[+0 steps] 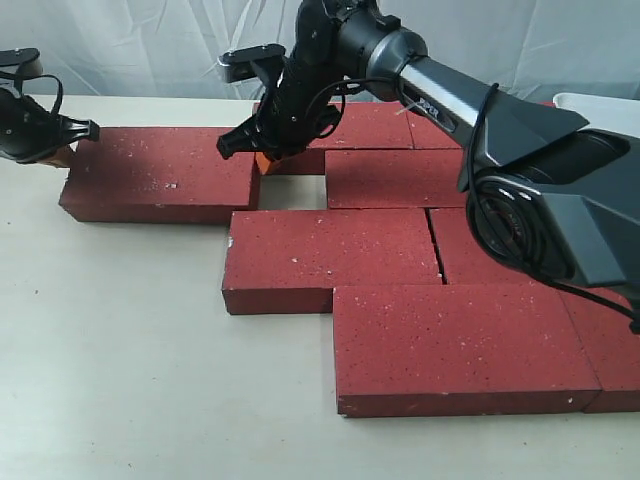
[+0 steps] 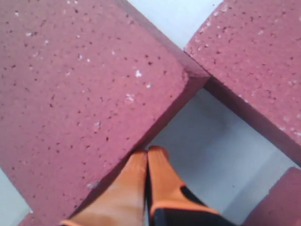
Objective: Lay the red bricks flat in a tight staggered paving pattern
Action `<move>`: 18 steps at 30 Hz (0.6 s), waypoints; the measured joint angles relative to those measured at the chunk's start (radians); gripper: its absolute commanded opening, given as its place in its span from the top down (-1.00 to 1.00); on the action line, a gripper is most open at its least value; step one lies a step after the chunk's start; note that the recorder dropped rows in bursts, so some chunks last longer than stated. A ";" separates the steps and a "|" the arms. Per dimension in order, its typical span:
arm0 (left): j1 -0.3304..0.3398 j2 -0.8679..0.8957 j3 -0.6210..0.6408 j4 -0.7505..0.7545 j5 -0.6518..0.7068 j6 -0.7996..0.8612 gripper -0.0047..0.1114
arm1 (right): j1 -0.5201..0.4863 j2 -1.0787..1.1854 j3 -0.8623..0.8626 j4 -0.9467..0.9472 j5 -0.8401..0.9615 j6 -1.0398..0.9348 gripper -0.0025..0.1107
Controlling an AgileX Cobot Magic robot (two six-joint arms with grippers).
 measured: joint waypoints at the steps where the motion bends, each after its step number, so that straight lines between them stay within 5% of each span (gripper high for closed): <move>1: 0.000 0.000 0.000 -0.002 0.000 0.000 0.92 | 0.000 0.000 0.000 -0.016 0.002 0.000 0.97; 10: 0.000 0.000 0.000 0.020 0.000 -0.004 0.92 | 0.006 0.022 0.000 -0.057 -0.014 0.018 0.97; 18: -0.013 0.014 0.000 0.008 0.037 -0.004 0.92 | 0.005 -0.001 -0.004 -0.286 0.012 0.116 0.97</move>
